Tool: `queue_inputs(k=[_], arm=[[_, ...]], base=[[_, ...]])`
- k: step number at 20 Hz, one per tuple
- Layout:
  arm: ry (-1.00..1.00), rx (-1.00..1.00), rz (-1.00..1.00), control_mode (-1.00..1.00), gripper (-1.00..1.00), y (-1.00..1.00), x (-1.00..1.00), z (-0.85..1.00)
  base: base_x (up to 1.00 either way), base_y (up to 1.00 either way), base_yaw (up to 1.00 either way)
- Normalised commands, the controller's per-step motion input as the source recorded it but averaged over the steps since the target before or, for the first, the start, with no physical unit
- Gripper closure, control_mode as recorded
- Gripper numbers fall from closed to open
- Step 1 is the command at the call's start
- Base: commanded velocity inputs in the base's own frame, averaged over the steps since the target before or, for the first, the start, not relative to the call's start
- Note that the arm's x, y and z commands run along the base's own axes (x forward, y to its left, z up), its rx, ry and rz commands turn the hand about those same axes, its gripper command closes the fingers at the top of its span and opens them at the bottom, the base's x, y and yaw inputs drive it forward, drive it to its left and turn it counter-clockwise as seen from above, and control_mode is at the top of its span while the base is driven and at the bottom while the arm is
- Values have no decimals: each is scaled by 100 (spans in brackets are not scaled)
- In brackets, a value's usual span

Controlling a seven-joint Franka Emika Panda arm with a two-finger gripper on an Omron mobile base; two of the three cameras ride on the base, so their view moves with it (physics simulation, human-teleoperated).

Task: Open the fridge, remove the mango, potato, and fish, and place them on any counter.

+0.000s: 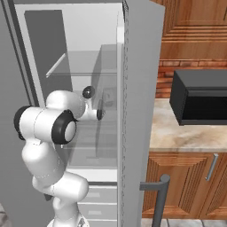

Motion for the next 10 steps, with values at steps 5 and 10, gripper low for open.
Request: queue_inputs(k=[5,10], arm=[[4,0,0,-100,-100,-1,20,-23],[0,0,0,-100,-100,0,28,-21]], base=[[0,0,0],[0,0,0]])
